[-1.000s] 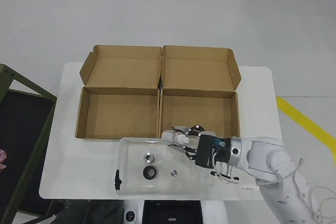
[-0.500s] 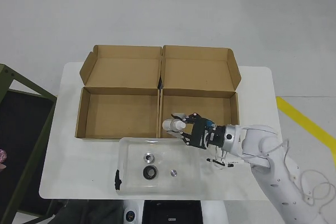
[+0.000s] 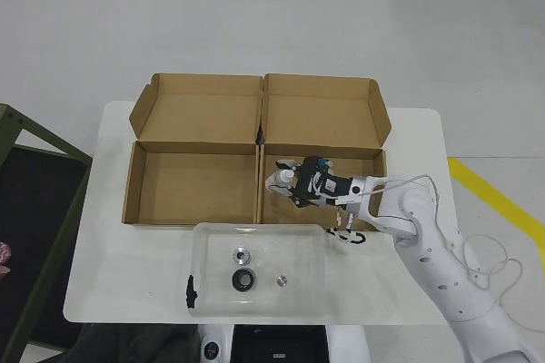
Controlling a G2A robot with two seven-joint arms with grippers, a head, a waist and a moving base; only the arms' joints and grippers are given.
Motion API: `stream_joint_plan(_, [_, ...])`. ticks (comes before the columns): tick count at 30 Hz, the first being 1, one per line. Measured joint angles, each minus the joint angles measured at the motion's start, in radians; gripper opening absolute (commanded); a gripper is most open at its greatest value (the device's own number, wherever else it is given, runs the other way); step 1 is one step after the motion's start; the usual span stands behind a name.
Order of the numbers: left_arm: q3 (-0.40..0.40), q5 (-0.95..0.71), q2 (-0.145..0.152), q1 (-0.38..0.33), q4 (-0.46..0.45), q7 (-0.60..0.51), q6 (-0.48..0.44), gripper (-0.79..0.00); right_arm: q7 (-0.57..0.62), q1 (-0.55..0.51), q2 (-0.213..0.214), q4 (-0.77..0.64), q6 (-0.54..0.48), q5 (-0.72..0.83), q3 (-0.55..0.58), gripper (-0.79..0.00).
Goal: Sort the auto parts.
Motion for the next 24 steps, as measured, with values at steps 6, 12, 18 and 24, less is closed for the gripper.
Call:
stream_joint_plan(6, [0.0,0.0,0.0,0.0,0.0,0.0,0.0,0.0,-0.01,0.073,-0.019,0.115,0.027,0.006,-0.053,-0.785])
stream_joint_plan(12, [0.0,0.0,0.0,0.0,0.0,0.0,0.0,0.0,-0.014,0.132,-0.036,0.227,0.049,-0.013,-0.099,-0.785])
stream_joint_plan(18, [0.0,0.0,0.0,0.0,0.0,0.0,0.0,0.0,-0.037,0.182,-0.054,0.328,0.061,-0.013,-0.133,-0.785])
stream_joint_plan(24, [0.0,0.0,0.0,0.0,0.0,0.0,0.0,0.0,-0.041,0.21,-0.068,0.38,0.063,-0.014,-0.162,-0.542])
